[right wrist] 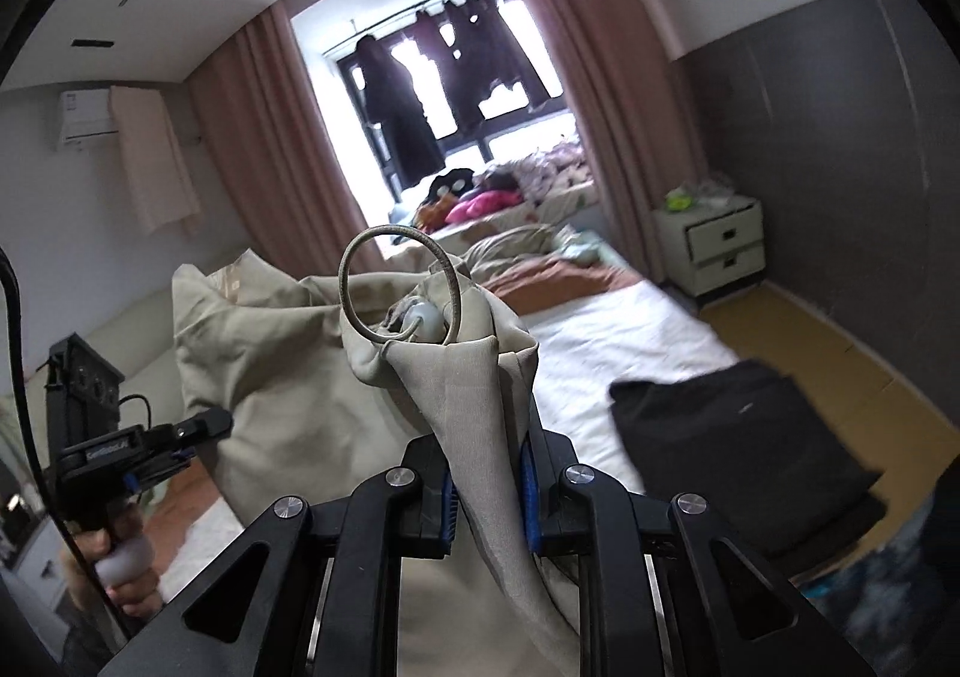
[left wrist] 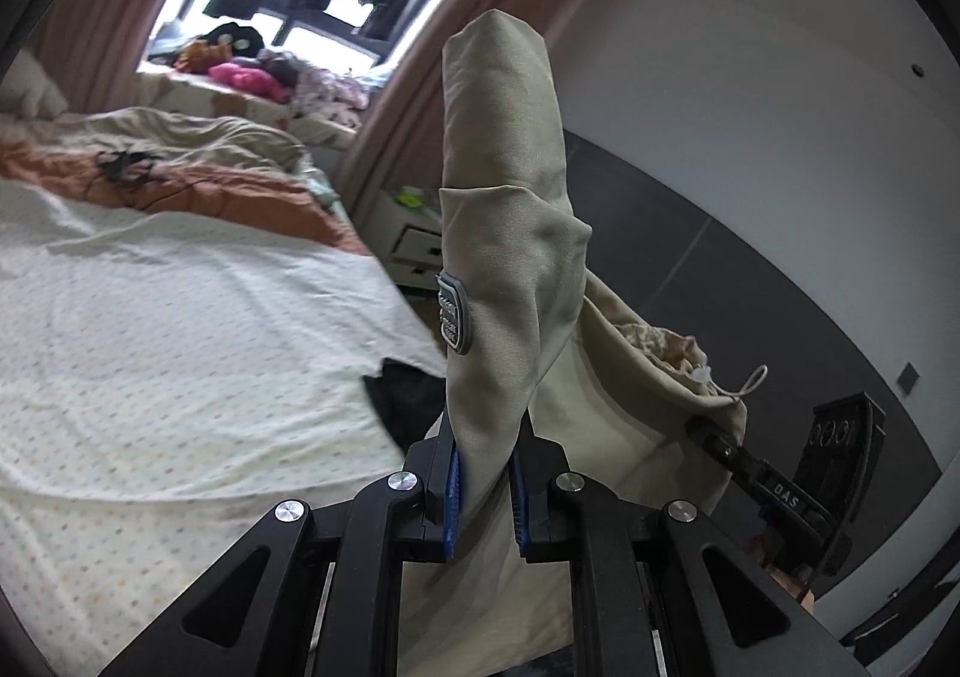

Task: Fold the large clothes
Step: 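Lift the curtain strip with both tools and carry it toward the black jacket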

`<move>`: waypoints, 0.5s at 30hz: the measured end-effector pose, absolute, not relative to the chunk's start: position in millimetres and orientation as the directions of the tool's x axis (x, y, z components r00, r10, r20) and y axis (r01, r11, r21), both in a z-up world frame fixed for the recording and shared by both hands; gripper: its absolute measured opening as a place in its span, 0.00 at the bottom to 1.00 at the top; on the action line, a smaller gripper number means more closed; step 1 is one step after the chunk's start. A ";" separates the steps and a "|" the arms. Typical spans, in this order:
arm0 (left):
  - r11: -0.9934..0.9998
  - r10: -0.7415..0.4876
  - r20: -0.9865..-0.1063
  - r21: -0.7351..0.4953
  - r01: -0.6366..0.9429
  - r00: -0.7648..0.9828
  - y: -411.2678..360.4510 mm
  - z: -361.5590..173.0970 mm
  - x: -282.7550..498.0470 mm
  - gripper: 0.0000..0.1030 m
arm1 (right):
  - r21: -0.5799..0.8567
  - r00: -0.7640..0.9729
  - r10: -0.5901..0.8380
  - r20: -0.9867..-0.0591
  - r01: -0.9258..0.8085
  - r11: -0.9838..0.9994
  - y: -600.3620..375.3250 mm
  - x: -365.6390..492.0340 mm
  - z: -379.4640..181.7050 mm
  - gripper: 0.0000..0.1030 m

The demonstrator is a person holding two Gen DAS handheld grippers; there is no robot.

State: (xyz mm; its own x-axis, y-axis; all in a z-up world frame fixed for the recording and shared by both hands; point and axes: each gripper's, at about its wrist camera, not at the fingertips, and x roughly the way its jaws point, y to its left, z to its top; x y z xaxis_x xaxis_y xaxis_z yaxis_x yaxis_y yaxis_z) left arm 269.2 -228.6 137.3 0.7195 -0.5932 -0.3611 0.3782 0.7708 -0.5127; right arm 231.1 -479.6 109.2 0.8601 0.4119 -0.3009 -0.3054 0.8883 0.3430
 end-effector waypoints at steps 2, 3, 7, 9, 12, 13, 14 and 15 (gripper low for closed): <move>0.765 -0.606 -0.356 -0.506 0.399 0.711 -245.3 144.2 278.2 0.13 | 0.328 0.874 0.385 -0.295 -0.286 0.901 -493.4 237.0 120.3 0.17; 0.760 -0.614 -0.351 -0.506 0.408 0.707 -252.1 146.5 281.9 0.13 | 0.318 0.880 0.373 -0.293 -0.278 0.906 -499.8 240.1 125.2 0.17; 0.727 -0.658 -0.330 -0.511 0.458 0.676 -284.5 154.7 297.7 0.13 | 0.289 0.908 0.317 -0.276 -0.236 0.928 -525.4 249.0 143.3 0.16; 0.715 -0.676 -0.331 -0.513 0.475 0.659 -298.4 156.9 306.9 0.13 | 0.283 0.918 0.290 -0.270 -0.212 0.935 -537.1 250.8 149.6 0.16; 0.694 -0.700 -0.334 -0.524 0.493 0.631 -319.0 156.4 318.7 0.13 | 0.273 0.930 0.245 -0.274 -0.168 0.947 -555.3 255.6 155.8 0.16; 0.685 -0.711 -0.336 -0.532 0.498 0.618 -326.7 156.0 324.4 0.13 | 0.271 0.933 0.231 -0.277 -0.155 0.950 -560.6 256.2 157.0 0.16; 0.680 -0.716 -0.338 -0.535 0.502 0.610 -332.4 155.3 328.5 0.13 | 0.267 0.934 0.219 -0.281 -0.142 0.953 -565.6 257.9 157.4 0.16; 0.673 -0.725 -0.341 -0.538 0.508 0.599 -340.7 154.9 333.6 0.13 | 0.263 0.936 0.210 -0.284 -0.134 0.955 -569.6 259.0 157.9 0.16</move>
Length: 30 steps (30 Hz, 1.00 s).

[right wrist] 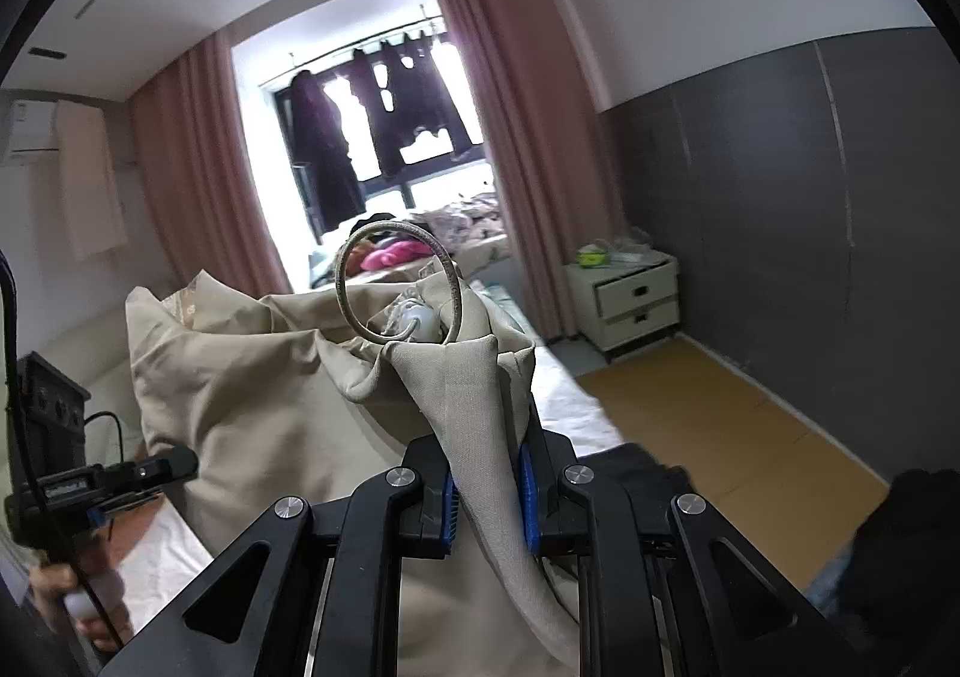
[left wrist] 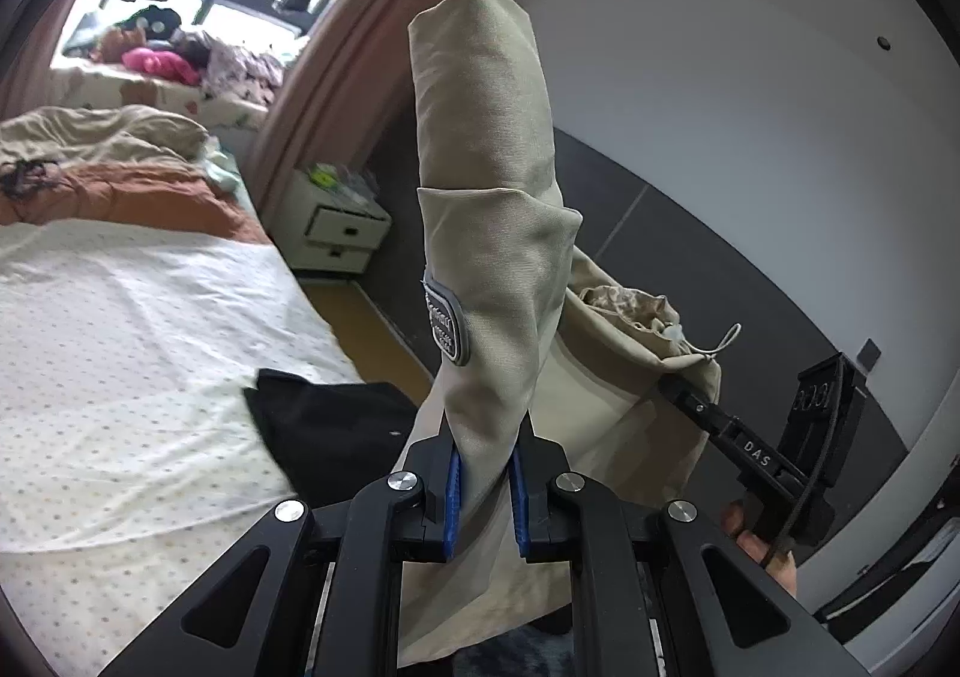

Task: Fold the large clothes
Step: 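Lift the curtain strip with both tools and carry it toward the black jacket, then lower the curtain onto the folded black jacket with both tools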

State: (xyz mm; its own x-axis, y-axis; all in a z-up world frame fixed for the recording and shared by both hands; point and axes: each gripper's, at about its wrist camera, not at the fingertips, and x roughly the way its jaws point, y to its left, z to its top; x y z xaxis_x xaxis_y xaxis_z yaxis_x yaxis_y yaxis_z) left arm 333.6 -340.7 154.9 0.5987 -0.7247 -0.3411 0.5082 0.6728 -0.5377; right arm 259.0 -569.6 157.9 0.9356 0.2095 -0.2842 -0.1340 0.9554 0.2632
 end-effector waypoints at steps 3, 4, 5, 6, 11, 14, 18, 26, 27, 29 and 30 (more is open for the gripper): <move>0.654 -0.745 -0.347 -0.546 0.524 0.569 -356.5 151.4 343.9 0.13 | 0.257 0.939 0.169 -0.300 -0.091 0.962 -585.3 264.8 158.2 0.16; 0.645 -0.754 -0.352 -0.557 0.523 0.554 -362.9 148.4 349.8 0.13 | 0.256 0.939 0.154 -0.307 -0.075 0.964 -591.6 267.6 158.0 0.16; 0.639 -0.760 -0.357 -0.566 0.521 0.543 -366.1 146.1 353.9 0.13 | 0.255 0.939 0.144 -0.312 -0.063 0.965 -595.6 269.8 157.8 0.16; 0.630 -0.768 -0.364 -0.580 0.517 0.528 -371.7 142.6 359.7 0.13 | 0.255 0.938 0.129 -0.321 -0.045 0.966 -600.5 273.0 157.4 0.16; 0.604 -0.792 -0.400 -0.620 0.501 0.460 -388.2 121.9 386.2 0.13 | 0.229 0.922 0.080 -0.379 0.010 0.973 -610.3 295.9 151.8 0.16; 0.613 -0.787 -0.436 -0.629 0.478 0.437 -392.8 100.3 417.0 0.13 | 0.207 0.905 0.048 -0.422 0.044 0.977 -617.1 323.9 141.8 0.16; 0.654 -0.755 -0.495 -0.622 0.430 0.430 -392.8 68.9 462.9 0.13 | 0.210 0.873 0.040 -0.487 0.072 0.975 -622.1 372.4 116.5 0.16; 0.694 -0.718 -0.565 -0.622 0.363 0.407 -384.9 18.9 540.7 0.14 | 0.196 0.820 0.040 -0.571 0.089 0.976 -627.3 465.6 71.6 0.16; 0.699 -0.714 -0.574 -0.621 0.355 0.401 -384.2 11.6 550.5 0.14 | 0.191 0.814 0.037 -0.579 0.092 0.977 -628.3 472.4 66.4 0.16; 0.705 -0.708 -0.591 -0.622 0.342 0.386 -382.5 -2.6 568.2 0.14 | 0.177 0.797 0.027 -0.604 0.100 0.979 -629.9 492.7 52.3 0.16; 0.707 -0.706 -0.600 -0.623 0.334 0.377 -381.1 -11.0 577.3 0.14 | 0.174 0.789 0.026 -0.613 0.103 0.979 -631.1 504.0 47.0 0.16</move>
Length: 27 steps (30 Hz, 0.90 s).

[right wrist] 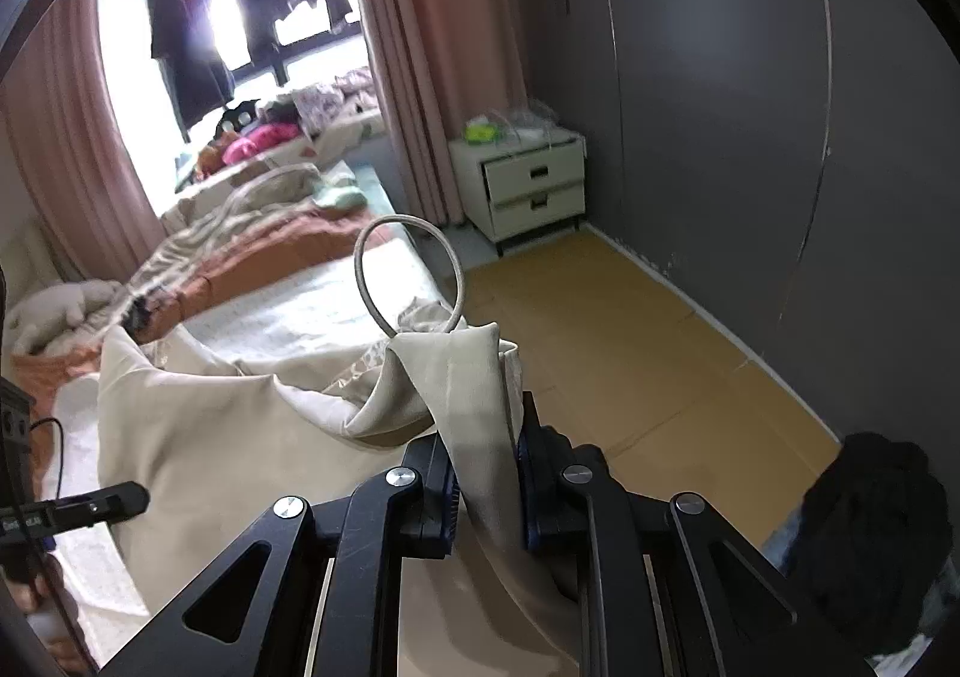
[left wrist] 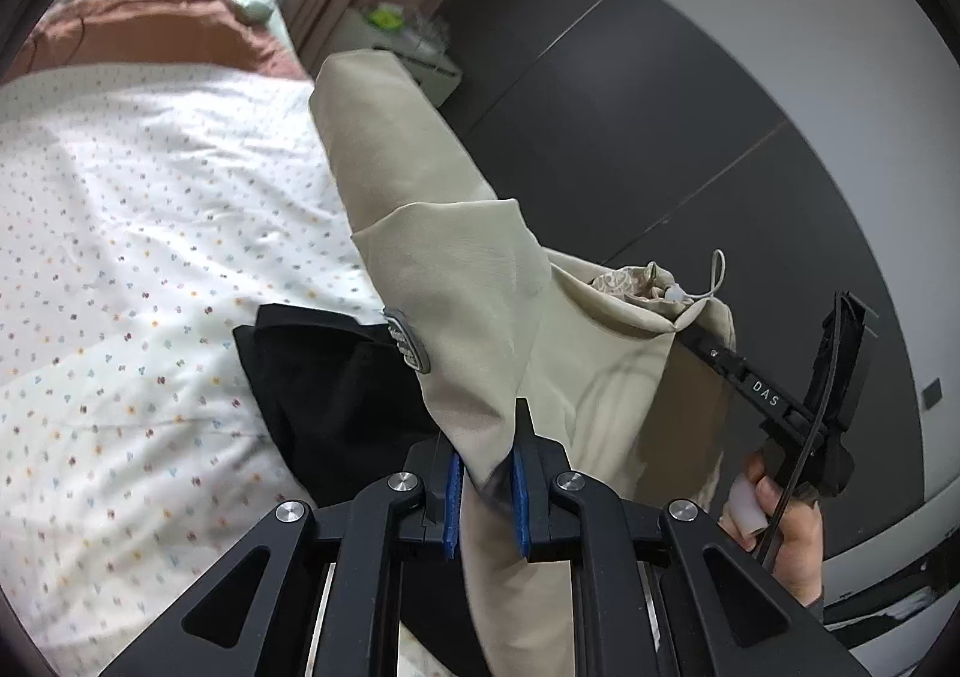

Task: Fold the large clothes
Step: 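Lower the curtain onto the folded black jacket with both tools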

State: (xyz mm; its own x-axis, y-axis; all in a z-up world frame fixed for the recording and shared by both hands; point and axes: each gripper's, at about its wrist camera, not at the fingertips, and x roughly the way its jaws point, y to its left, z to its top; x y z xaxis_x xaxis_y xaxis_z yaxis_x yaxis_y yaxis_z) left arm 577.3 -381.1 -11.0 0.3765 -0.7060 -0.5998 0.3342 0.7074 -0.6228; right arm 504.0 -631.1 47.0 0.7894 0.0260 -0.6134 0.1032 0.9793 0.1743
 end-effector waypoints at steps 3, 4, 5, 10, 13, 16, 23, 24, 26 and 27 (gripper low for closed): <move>0.718 -0.695 -0.622 -0.623 0.311 0.359 -378.1 -34.6 601.7 0.14 | 0.165 0.761 0.021 -0.648 0.113 0.980 -630.0 537.1 23.9 0.16; 0.725 -0.688 -0.632 -0.620 0.300 0.357 -376.4 -44.6 609.8 0.14 | 0.160 0.749 0.019 -0.663 0.117 0.980 -629.7 549.7 14.4 0.16; 0.729 -0.683 -0.637 -0.619 0.291 0.356 -375.0 -50.8 614.9 0.14 | 0.158 0.741 0.018 -0.671 0.119 0.980 -629.8 556.5 7.9 0.16; 0.770 -0.637 -0.689 -0.588 0.248 0.345 -368.7 -86.2 638.7 0.19 | 0.155 0.707 0.017 -0.707 0.131 0.979 -624.9 590.1 -23.4 0.16; 0.807 -0.590 -0.730 -0.552 0.212 0.345 -362.2 -95.0 643.3 0.41 | 0.162 0.648 -0.006 -0.761 0.199 0.967 -636.1 609.4 -48.0 0.25; 0.813 -0.577 -0.719 -0.548 0.194 0.388 -344.1 -90.6 639.2 0.62 | 0.088 0.592 -0.121 -0.797 0.311 0.946 -656.7 609.8 -60.0 0.53; 0.801 -0.594 -0.701 -0.562 0.208 0.395 -322.8 -87.9 625.8 0.62 | 0.159 0.659 -0.123 -0.742 0.351 0.923 -695.0 518.3 -26.0 0.61; 0.797 -0.600 -0.701 -0.565 0.214 0.386 -324.1 -88.1 621.4 0.62 | 0.156 0.663 -0.137 -0.736 0.363 0.919 -697.2 507.9 -23.3 0.63; 0.786 -0.617 -0.696 -0.575 0.228 0.368 -328.8 -89.8 613.9 0.62 | 0.172 0.661 -0.136 -0.738 0.379 0.909 -704.4 474.5 -21.9 0.63; 0.779 -0.625 -0.693 -0.580 0.237 0.359 -331.8 -89.9 611.4 0.62 | 0.180 0.659 -0.135 -0.740 0.388 0.904 -707.7 461.9 -22.4 0.63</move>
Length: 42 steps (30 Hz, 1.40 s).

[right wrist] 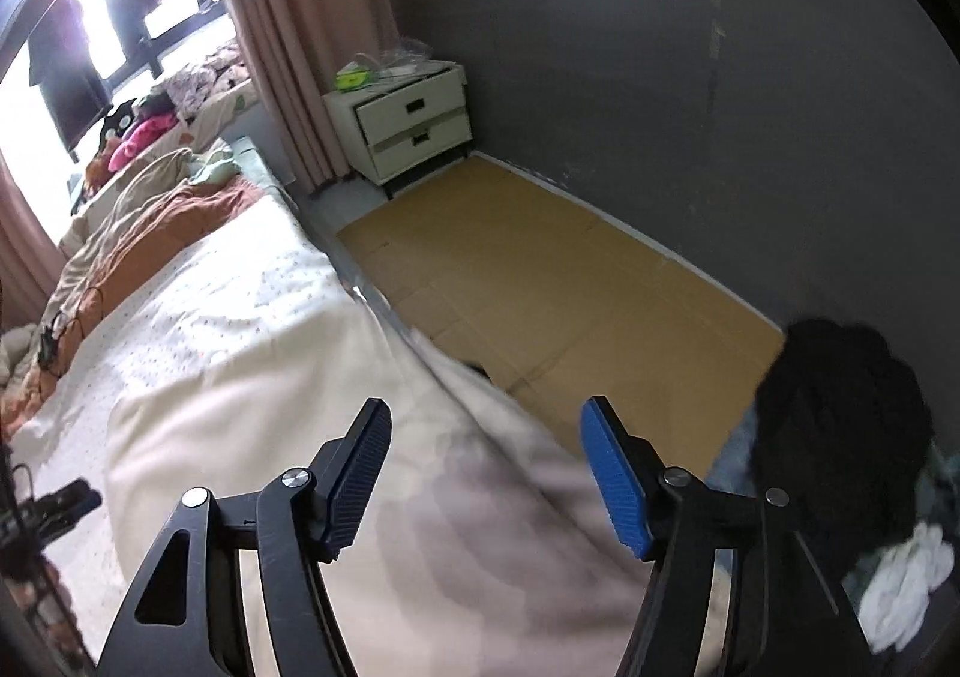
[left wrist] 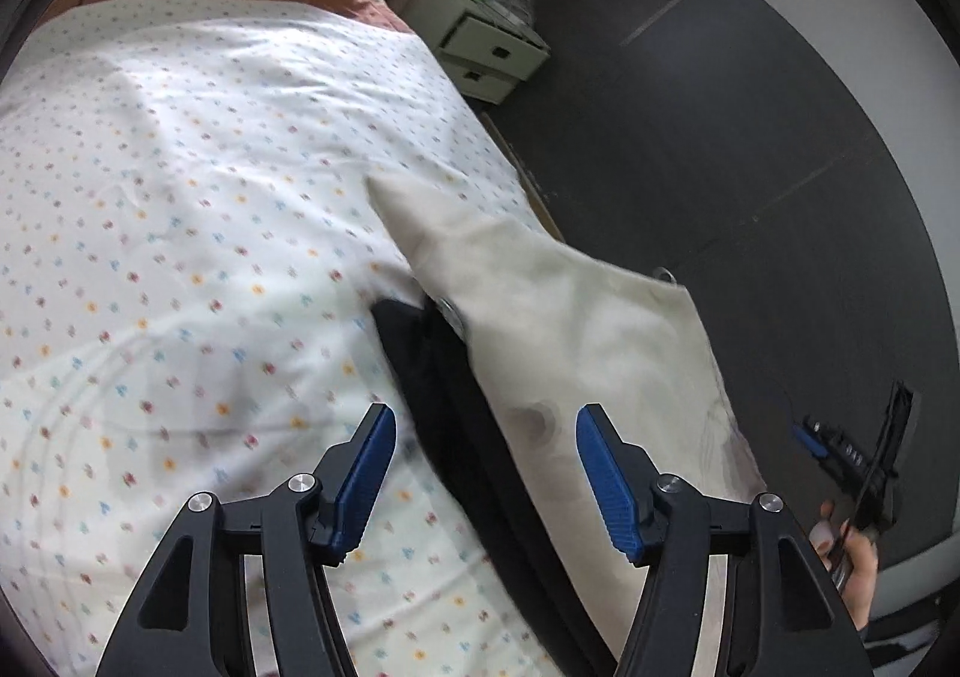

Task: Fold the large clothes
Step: 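Lower the curtain onto the folded black jacket with both tools, then open both tools and release the curtain on the jacket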

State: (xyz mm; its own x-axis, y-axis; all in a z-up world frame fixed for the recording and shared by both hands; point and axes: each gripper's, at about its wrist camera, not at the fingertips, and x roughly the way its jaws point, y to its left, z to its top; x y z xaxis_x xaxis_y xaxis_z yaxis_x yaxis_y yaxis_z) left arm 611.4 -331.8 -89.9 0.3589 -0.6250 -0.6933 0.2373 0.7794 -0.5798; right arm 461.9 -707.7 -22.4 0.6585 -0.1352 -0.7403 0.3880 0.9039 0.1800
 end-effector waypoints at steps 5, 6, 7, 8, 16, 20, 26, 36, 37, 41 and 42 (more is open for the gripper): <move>0.769 -0.639 -0.694 -0.573 0.283 0.333 -346.7 -93.2 602.4 0.59 | 0.233 0.651 -0.147 -0.745 0.459 0.857 -728.6 396.0 -36.9 0.63; 0.767 -0.641 -0.696 -0.572 0.290 0.323 -350.7 -94.7 602.0 0.56 | 0.246 0.646 -0.151 -0.748 0.481 0.841 -734.3 384.5 -41.3 0.63; 0.767 -0.641 -0.701 -0.570 0.295 0.313 -354.3 -96.2 601.9 0.54 | 0.254 0.643 -0.150 -0.751 0.491 0.833 -737.4 383.4 -47.1 0.63; 0.768 -0.640 -0.707 -0.567 0.298 0.303 -358.0 -98.8 603.1 0.48 | 0.271 0.638 -0.141 -0.757 0.503 0.820 -741.9 375.0 -53.9 0.63; 0.780 -0.618 -0.729 -0.524 0.343 0.294 -388.6 -103.5 614.9 0.25 | 0.372 0.624 -0.052 -0.780 0.529 0.763 -751.3 374.1 -108.2 0.49; 0.781 -0.615 -0.729 -0.512 0.357 0.300 -399.2 -107.3 623.7 0.24 | 0.407 0.640 -0.063 -0.766 0.558 0.723 -760.9 377.1 -128.0 0.18; 0.788 -0.604 -0.733 -0.492 0.370 0.313 -396.0 -103.5 621.2 0.28 | 0.375 0.618 -0.105 -0.779 0.594 0.712 -759.6 373.3 -134.3 0.19; 0.802 -0.591 -0.712 -0.468 0.371 0.379 -353.5 -58.1 586.4 0.77 | 0.358 0.649 -0.150 -0.746 0.581 0.731 -734.9 337.5 -83.7 0.51; 0.803 -0.590 -0.707 -0.466 0.371 0.391 -347.8 -50.9 580.8 0.79 | 0.356 0.659 -0.155 -0.736 0.571 0.740 -728.7 331.5 -75.1 0.52; 0.802 -0.592 -0.694 -0.457 0.386 0.410 -334.9 -29.2 559.1 0.88 | 0.362 0.681 -0.143 -0.718 0.541 0.759 -711.2 316.7 -54.2 0.62; 0.799 -0.596 -0.687 -0.453 0.395 0.416 -331.8 -23.1 552.4 0.89 | 0.360 0.686 -0.143 -0.713 0.533 0.766 -705.6 312.2 -48.5 0.66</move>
State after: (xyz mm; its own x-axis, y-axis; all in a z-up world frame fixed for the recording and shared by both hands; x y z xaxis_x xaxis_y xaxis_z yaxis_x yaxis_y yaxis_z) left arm 552.4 -331.8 -23.1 0.4157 -0.5956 -0.6874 0.3953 0.7990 -0.4532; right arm 312.2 -705.6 -48.5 0.6863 -0.1427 -0.7132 0.5331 0.7657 0.3598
